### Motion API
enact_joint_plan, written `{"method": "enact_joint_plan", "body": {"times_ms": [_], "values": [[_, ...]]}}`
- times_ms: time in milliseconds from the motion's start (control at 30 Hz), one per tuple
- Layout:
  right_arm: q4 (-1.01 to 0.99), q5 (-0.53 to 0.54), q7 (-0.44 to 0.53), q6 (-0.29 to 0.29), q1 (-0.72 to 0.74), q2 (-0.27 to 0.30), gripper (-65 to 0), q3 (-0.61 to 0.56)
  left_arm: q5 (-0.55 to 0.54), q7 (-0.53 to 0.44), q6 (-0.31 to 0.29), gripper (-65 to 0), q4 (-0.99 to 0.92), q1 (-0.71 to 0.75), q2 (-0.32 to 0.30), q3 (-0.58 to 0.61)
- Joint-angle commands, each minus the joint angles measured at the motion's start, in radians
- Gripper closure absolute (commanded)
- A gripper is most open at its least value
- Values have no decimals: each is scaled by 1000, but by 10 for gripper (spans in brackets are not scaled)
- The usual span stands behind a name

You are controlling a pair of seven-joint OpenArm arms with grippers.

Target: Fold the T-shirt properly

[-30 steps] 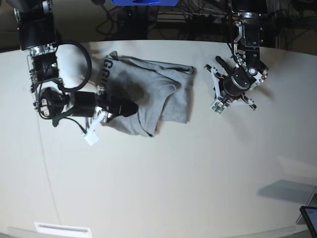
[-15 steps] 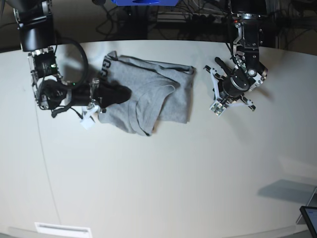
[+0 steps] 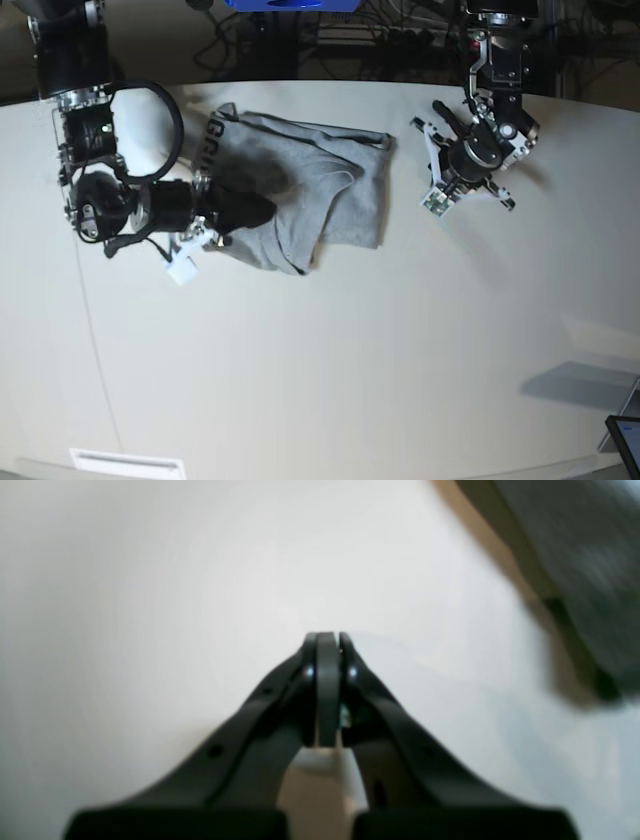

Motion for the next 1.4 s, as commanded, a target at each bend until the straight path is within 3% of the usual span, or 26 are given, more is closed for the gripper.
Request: {"method": "enact_joint_plan", "body": {"times_ms": [0, 67, 133, 300, 533, 667, 867, 1000, 1167, 1367], "values": [[42, 33, -2, -31, 29, 6, 0, 3, -5, -4, -8, 0, 51, 17, -6, -3], [99, 33, -2, -103, 30, 6, 0, 0, -5, 4, -8, 0, 114, 60, -5, -3], [138, -40, -2, -135, 30, 10, 0, -1, -5, 4, -8, 0, 155, 108, -3, -3], [223, -243, 7, -137, 16, 41, 0, 2, -9, 4, -8, 0, 169, 215, 21, -1], [240, -652, 9, -137, 16, 41, 0, -4, -226, 6, -8, 0, 169, 303, 30, -1], [237, -803, 59, -134, 16, 41, 0, -7, -279, 6, -8, 0, 169, 327, 30, 17], [191, -841, 79, -119, 61, 49, 0, -15, -276, 6, -8, 0, 163, 287, 34, 51], [112, -844, 128, -65, 104, 52, 0, -104, -278, 6, -8, 0, 163, 258, 35, 52], [-30, -844, 202, -63, 156, 66, 0, -251, -279, 6, -8, 0, 149, 237, 35, 54], [-92, -844, 263, -65, 168, 82, 0, -311, -278, 6, -8, 0, 149, 232, 37, 54]]}}
